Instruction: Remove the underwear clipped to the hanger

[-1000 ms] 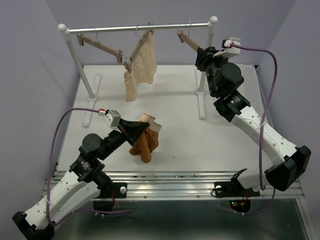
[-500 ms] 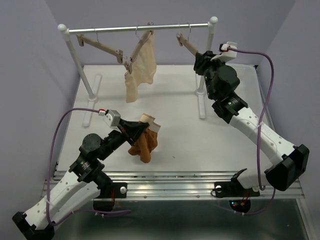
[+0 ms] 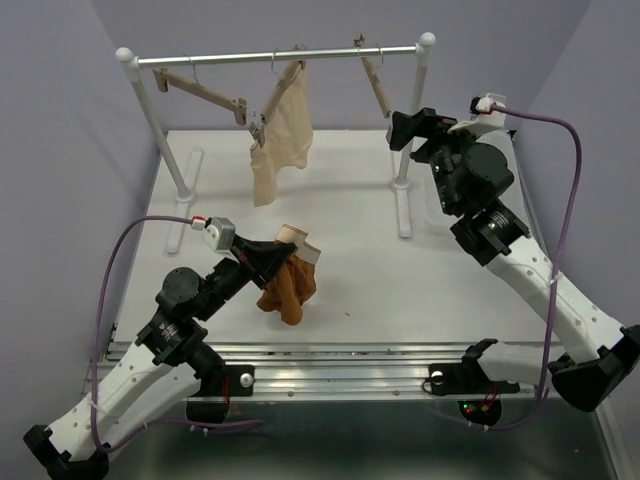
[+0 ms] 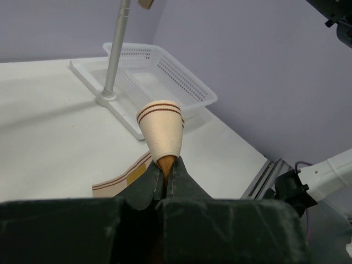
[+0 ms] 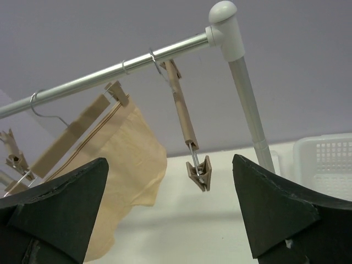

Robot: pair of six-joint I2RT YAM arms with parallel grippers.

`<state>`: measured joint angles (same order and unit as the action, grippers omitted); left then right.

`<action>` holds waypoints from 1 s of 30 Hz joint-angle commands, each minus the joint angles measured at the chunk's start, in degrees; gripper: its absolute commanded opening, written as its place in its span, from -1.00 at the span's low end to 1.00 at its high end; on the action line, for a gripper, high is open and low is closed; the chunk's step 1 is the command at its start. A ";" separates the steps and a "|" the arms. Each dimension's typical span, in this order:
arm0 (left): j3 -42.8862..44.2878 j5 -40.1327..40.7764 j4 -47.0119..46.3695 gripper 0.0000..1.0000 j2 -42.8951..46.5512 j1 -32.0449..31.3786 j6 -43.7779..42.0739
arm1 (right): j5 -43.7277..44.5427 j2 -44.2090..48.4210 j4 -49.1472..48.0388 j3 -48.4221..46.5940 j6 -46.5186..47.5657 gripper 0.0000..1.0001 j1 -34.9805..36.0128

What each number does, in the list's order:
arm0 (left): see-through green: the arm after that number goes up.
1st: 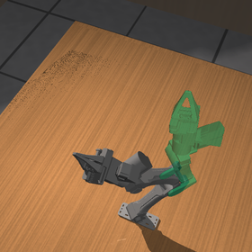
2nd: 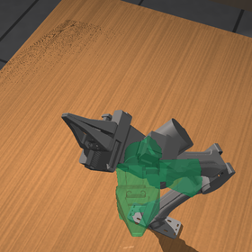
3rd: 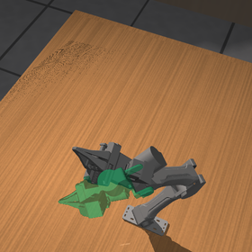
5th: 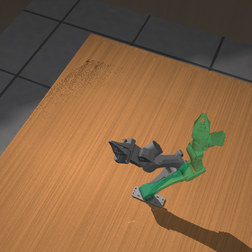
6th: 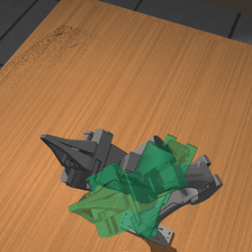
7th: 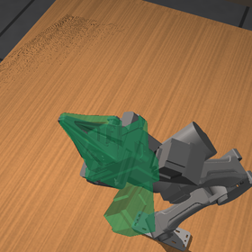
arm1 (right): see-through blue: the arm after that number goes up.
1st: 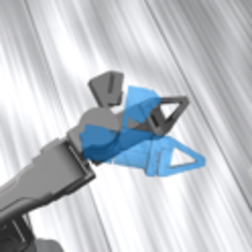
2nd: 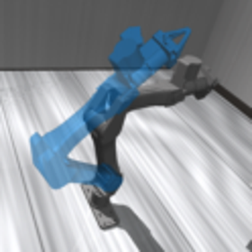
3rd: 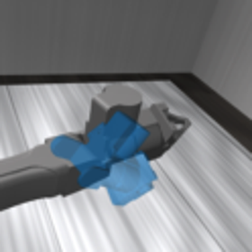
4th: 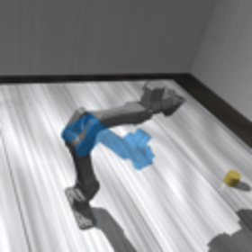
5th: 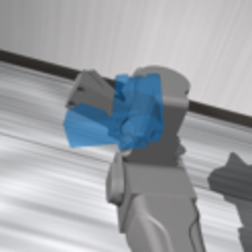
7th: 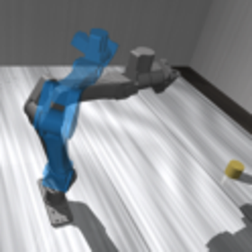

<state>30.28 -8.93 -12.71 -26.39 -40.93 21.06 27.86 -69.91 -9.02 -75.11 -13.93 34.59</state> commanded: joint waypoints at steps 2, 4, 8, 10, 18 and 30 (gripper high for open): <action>3.73 2.07 -1.97 -1.00 0.11 -0.38 2.49 | -4.90 7.57 10.90 1.02 -3.73 1.00 0.13; 4.26 2.16 -1.88 -1.00 -0.15 -0.29 2.93 | -8.93 9.78 14.36 2.15 -4.17 1.00 0.13; 5.13 2.07 -1.97 -1.00 -0.85 -0.29 4.60 | -32.51 14.53 20.87 6.36 -2.15 1.00 0.13; 5.84 2.16 -2.06 -1.00 -1.12 -0.29 5.83 | -42.57 15.42 22.02 8.39 -0.13 1.00 0.13; 6.63 -1.96 -5.65 -1.00 -4.19 -0.29 11.63 | -63.19 13.31 7.37 22.63 -2.33 1.00 2.49; 6.98 -3.81 -11.63 -1.00 -9.29 -0.38 16.38 | -63.99 0.75 -11.54 22.20 -3.73 1.00 13.57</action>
<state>34.74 -11.07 -18.24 -34.54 -40.93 35.53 -35.53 -66.61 -9.10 -50.89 -15.92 46.26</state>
